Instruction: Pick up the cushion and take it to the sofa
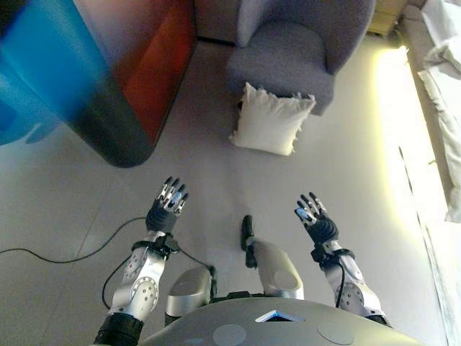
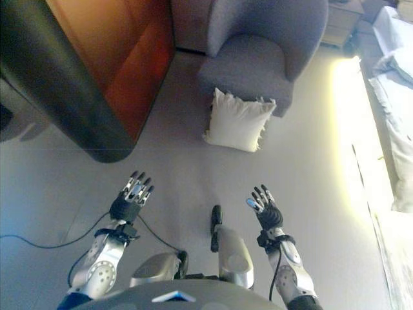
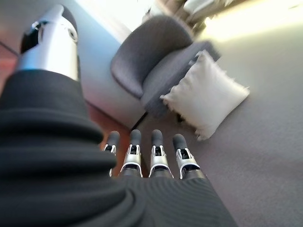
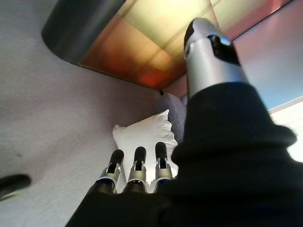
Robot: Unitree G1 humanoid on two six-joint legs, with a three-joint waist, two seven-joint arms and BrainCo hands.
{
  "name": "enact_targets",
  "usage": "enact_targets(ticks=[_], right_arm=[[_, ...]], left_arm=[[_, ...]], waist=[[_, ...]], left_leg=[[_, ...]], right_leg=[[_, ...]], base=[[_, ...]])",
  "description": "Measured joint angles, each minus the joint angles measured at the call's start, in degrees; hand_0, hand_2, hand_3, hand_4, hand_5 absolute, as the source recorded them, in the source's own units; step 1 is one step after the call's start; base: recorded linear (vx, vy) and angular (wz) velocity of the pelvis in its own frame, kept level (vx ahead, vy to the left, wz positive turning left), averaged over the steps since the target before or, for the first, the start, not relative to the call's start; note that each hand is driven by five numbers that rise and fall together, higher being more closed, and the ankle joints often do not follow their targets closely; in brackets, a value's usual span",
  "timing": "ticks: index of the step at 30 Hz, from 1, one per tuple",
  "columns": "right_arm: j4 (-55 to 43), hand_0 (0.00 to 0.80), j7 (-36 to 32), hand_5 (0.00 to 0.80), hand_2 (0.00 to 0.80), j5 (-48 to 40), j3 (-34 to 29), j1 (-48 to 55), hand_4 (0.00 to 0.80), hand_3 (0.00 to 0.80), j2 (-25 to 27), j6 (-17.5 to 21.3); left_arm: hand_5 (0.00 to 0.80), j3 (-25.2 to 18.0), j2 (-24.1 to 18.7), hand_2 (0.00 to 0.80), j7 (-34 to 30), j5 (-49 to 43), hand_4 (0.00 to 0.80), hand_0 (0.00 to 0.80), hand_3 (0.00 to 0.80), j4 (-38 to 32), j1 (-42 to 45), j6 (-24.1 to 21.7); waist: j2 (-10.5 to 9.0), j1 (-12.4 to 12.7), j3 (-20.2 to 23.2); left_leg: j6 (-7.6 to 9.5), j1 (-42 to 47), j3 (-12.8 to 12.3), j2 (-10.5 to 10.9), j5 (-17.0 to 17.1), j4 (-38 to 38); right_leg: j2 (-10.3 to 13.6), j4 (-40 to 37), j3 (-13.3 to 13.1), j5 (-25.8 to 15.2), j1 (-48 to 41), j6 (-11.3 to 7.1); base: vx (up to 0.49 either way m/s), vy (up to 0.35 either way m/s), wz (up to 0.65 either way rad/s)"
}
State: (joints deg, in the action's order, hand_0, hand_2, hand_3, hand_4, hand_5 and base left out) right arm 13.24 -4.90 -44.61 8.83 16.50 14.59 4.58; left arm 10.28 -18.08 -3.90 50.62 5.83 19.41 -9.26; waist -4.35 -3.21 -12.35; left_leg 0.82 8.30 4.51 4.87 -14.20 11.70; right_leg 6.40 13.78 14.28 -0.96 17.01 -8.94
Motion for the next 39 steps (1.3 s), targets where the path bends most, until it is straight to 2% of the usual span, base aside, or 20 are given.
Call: enact_targets(ticks=[2,3,5,6,7,8,9,10,11,13,17,20,22,25,28,32,33,35,37,39], right_arm=[[-0.7,0.0,-0.5,0.0,0.0,0.2,0.1,-0.3,0.0,0.0,0.6,-0.5],[-2.1,0.0,-0.6,0.0,0.0,0.2,0.2,0.9,0.0,0.0,1.4,-0.7],[-2.3,0.0,-0.6,0.0,0.0,0.2,0.1,1.2,0.0,0.0,2.8,-1.0],[-2.2,0.0,-0.9,0.0,0.0,0.2,0.1,1.1,0.0,0.0,2.9,-1.1],[-1.9,0.0,-1.2,0.0,0.0,0.2,0.1,1.6,0.0,0.0,2.8,-1.0],[-2.0,0.0,-1.6,0.0,0.0,0.4,0.2,1.3,0.0,0.0,3.1,-0.8],[-2.1,0.0,-2.0,0.0,0.0,0.9,0.1,1.5,0.0,0.0,4.4,-0.3],[-1.2,0.0,-2.1,0.0,0.0,1.2,-0.1,1.7,0.0,0.0,5.1,-0.1],[1.0,0.0,-2.0,0.0,0.0,1.2,-0.1,0.8,0.0,0.0,5.3,-0.1],[0.9,0.0,-2.2,0.0,0.0,1.1,1.1,0.2,0.0,0.0,5.2,0.1],[-0.4,0.0,-2.2,0.0,0.0,1.1,1.9,-0.6,0.0,0.0,5.4,0.1],[-0.7,0.0,-2.3,0.0,0.0,1.1,1.9,0.3,0.0,0.0,5.3,0.1],[-0.7,0.0,-2.6,0.0,0.0,1.1,1.6,1.3,0.0,0.0,5.4,0.1],[-0.8,0.0,-3.6,0.0,0.0,0.6,0.7,2.1,0.0,0.0,6.0,0.1],[-1.0,0.0,-5.1,0.0,0.0,0.4,0.4,2.4,0.0,0.0,6.4,0.0],[-2.4,0.0,-5.5,0.0,0.0,0.5,0.5,2.5,0.0,0.0,6.8,-0.5],[-2.4,0.0,-5.3,0.0,0.0,0.5,0.7,2.3,0.0,0.0,6.7,-0.6],[-3.1,0.0,-4.6,0.0,0.0,0.5,1.6,2.2,0.0,0.0,5.5,-0.9],[-3.2,0.0,-3.0,0.0,0.0,0.5,1.8,2.0,0.0,0.0,3.4,-1.2],[-4.0,0.0,-2.8,0.0,0.0,0.5,1.7,1.5,0.0,0.0,1.9,-1.3]], left_arm=[[0.0,-0.6,0.8,0.0,0.5,0.0,0.0,0.0,0.0,-0.4,1.7,0.1],[0.0,-0.7,1.0,0.0,0.7,0.0,0.0,0.0,0.0,-1.0,2.0,0.1],[0.0,-0.7,1.1,0.0,1.1,0.2,0.0,0.0,0.0,-2.1,0.4,0.2],[0.0,-0.8,0.8,0.0,1.1,0.2,0.0,0.0,0.0,-2.4,-0.4,0.2],[0.0,-0.8,0.7,0.0,1.1,0.2,0.0,0.0,0.0,-2.5,-0.8,0.1],[0.0,-0.8,1.1,0.0,1.2,0.2,0.0,0.0,0.0,-2.5,-0.7,-0.1],[0.0,-0.3,2.3,0.0,1.2,0.4,0.0,0.0,0.0,-2.7,-0.8,0.0],[0.0,-0.2,2.6,0.0,1.0,0.7,0.0,0.0,0.0,-3.2,-1.7,0.0],[0.0,-0.3,3.5,0.0,1.2,0.9,0.0,0.0,0.0,-2.4,-2.1,0.1],[0.0,-0.5,3.3,0.0,1.1,0.9,0.0,0.0,0.0,-2.1,-0.7,0.2],[0.0,-1.2,3.1,0.0,1.0,1.0,0.0,0.0,0.0,-2.2,0.6,0.1],[0.0,-3.3,3.2,0.0,-0.2,2.1,0.0,0.0,0.0,-2.0,0.0,0.1],[0.0,-4.6,3.8,0.0,-0.7,2.0,0.0,0.0,0.0,-1.5,0.0,0.1],[0.0,-4.9,4.7,0.0,-1.1,2.0,0.0,0.0,0.0,-0.3,0.5,0.1],[0.0,-4.7,4.9,0.0,-1.6,2.1,0.0,0.0,0.0,-0.2,0.5,-0.1],[0.0,-4.4,4.9,0.0,-1.8,2.2,0.0,0.0,0.0,-0.2,0.1,-0.4],[0.0,-4.4,4.7,0.0,-1.8,2.2,0.0,0.0,0.0,-0.2,-0.1,-0.6],[0.0,-4.4,3.8,0.0,-1.9,2.1,0.0,0.0,0.0,-0.3,-0.9,-0.9],[0.0,-4.7,2.7,0.0,-1.9,2.0,0.0,0.0,0.0,-0.2,-1.8,-0.9],[0.0,-4.9,1.8,0.0,-2.2,2.0,0.0,0.0,0.0,-0.4,-3.1,-0.6]], waist=[[3.16,-0.1,1.5],[3.71,-0.6,2.5],[4.29,-2.2,3.5],[3.69,-2.2,3.6],[2.61,-2.1,4.4],[2.08,-1.2,5.3],[2.97,-0.8,5.9],[1.7,-0.9,5.9],[1.18,-0.5,6.3],[-0.12,0.5,6.6],[0.55,1.3,5.6],[2.37,1.9,4.8],[2.84,3.1,3.8],[3.3,4.0,2.6],[3.75,3.6,2.5],[4.54,2.7,2.0],[5.24,2.7,2.1],[3.45,3.9,2.1],[1.2,4.3,2.0],[1.12,4.6,1.9]], left_leg=[[-1.75,3.2,-2.3,-4.4,-2.6,-1.7],[-2.71,4.2,-2.9,-5.3,-3.8,-1.4],[-5.48,4.7,-5.1,-7.0,-4.0,3.7],[-7.53,1.8,-7.1,-7.4,-3.0,11.9],[-8.81,-3.2,-8.2,-7.2,0.5,23.0],[-8.46,-6.6,-8.6,-6.3,5.3,29.6],[-8.79,-11.2,-9.1,-8.4,11.3,36.9],[-8.02,-15.1,-10.5,-9.3,11.8,43.0],[-8.04,-18.3,-10.6,-9.9,11.6,44.0],[-5.15,-21.4,-12.8,-9.0,10.0,36.5],[-4.93,-20.4,-13.2,-8.6,10.4,11.2],[-4.85,-19.8,-12.1,-9.9,14.6,-8.2],[-4.75,-19.9,-10.2,-11.8,16.7,-15.1],[-4.92,-20.3,-10.0,-15.1,17.4,-14.6],[-4.93,-19.8,-9.7,-17.1,17.4,-12.4],[-4.74,-17.1,-10.9,-16.7,17.3,-12.1],[-5.36,-15.8,-10.9,-15.9,19.5,-12.2],[-5.25,-16.1,-12.2,-12.3,22.5,-9.2],[-3.48,-16.5,-11.6,-8.2,21.8,-7.0],[-1.16,-16.8,-11.7,-5.4,19.7,-6.0]], right_leg=[[-1.4,3.5,5.1,1.0,-1.0,1.12],[-2.0,5.4,6.7,2.1,-1.0,4.03],[-4.4,6.1,7.2,5.5,-2.2,8.38],[-4.9,3.9,7.5,5.9,-4.0,8.77],[-5.2,0.7,7.6,5.9,-5.9,8.85],[-5.2,-1.4,7.7,6.5,-7.7,8.23],[-5.0,6.1,6.0,8.3,-7.1,11.66],[-3.5,9.4,3.4,12.1,-6.9,16.95],[-3.8,8.7,2.6,13.0,-8.1,17.29],[-4.3,4.3,-0.2,10.7,-10.3,17.03],[-7.8,-2.5,-3.0,8.7,-16.0,17.45],[-11.0,-5.9,-4.3,8.7,-18.4,16.93],[-12.5,-6.9,-6.0,8.1,-20.0,17.62],[-12.0,-8.7,-7.9,8.5,-23.7,16.83],[-10.0,-9.6,-8.0,9.8,-26.5,14.33],[-6.6,-9.4,-8.8,12.7,-29.7,9.45],[-5.8,-8.9,-8.9,13.7,-30.7,7.79],[-1.4,-7.6,-9.3,15.7,-30.9,4.69],[2.4,-5.7,-9.1,16.1,-31.0,3.52],[5.5,-0.3,-9.0,15.3,-29.1,3.02]], base=[[0.39,-0.114,-0.64],[0.425,-0.169,-0.27],[0.413,-0.193,-0.14],[0.361,-0.175,-0.28],[0.326,-0.152,-0.56],[0.29,-0.134,-0.65],[0.247,-0.071,-0.4],[0.265,0.007,-0.08],[0.304,0.039,-0.06],[0.259,0.111,-0.51],[0.282,0.153,-0.5],[0.352,0.116,-0.27],[0.299,0.121,-0.47],[0.299,0.195,-0.48],[0.313,0.245,-0.2],[0.319,0.289,-0.03],[0.341,0.311,-0.04],[0.328,0.312,-0.11],[0.261,0.323,0.09],[0.291,0.427,0.32]])
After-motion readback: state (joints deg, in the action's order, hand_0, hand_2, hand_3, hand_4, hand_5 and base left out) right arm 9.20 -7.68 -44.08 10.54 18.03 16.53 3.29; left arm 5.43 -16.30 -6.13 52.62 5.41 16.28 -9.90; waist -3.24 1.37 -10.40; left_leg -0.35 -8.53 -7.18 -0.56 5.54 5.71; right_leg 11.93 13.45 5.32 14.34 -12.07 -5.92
